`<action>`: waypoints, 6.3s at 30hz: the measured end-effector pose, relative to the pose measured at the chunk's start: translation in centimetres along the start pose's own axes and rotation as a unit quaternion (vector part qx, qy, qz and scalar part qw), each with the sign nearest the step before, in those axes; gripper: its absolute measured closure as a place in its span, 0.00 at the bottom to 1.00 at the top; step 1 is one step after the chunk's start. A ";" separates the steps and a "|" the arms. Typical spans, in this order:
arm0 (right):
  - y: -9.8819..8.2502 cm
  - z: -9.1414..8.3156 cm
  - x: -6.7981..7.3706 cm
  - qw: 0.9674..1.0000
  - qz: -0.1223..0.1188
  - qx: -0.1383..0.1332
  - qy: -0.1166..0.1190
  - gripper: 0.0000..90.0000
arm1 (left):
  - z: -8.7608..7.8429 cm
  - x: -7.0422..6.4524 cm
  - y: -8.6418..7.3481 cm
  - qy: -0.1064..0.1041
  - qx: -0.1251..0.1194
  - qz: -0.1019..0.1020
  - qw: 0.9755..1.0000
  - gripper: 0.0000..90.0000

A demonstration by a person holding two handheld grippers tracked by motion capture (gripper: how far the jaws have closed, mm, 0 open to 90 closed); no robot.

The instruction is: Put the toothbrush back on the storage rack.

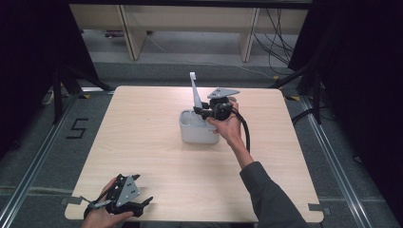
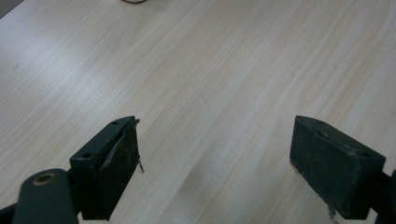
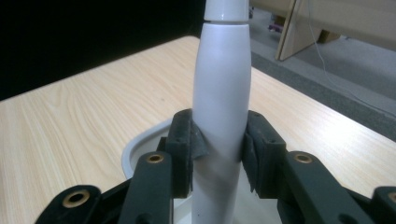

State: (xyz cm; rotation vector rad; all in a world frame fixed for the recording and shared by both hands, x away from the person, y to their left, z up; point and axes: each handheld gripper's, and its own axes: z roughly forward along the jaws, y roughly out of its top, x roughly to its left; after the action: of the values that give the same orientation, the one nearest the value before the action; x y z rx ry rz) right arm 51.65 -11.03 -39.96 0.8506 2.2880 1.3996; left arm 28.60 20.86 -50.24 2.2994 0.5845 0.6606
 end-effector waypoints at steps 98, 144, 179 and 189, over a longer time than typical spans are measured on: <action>-3.0 -5.9 0.8 1.000 0.013 0.002 -0.021 0.37 | 0.0 0.0 0.1 -0.001 -0.008 0.005 1.000 0.17; -6.5 -9.5 0.4 0.998 0.022 0.023 -0.049 0.28 | 0.0 -0.1 0.1 0.008 -0.016 0.001 1.000 0.17; -8.7 -10.2 1.9 0.998 0.036 0.048 -0.035 0.23 | 0.0 -0.1 0.2 0.004 -0.017 0.000 1.000 0.17; -9.6 -10.4 2.2 0.997 0.040 0.053 -0.032 0.22 | 0.0 -0.1 0.1 0.009 -0.018 -0.001 1.000 0.17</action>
State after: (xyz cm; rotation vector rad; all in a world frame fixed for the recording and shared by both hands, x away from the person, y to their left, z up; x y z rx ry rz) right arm 41.09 -20.08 -43.51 1.0156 2.3192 1.2737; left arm 28.53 20.70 -50.17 2.2607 0.5783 0.6849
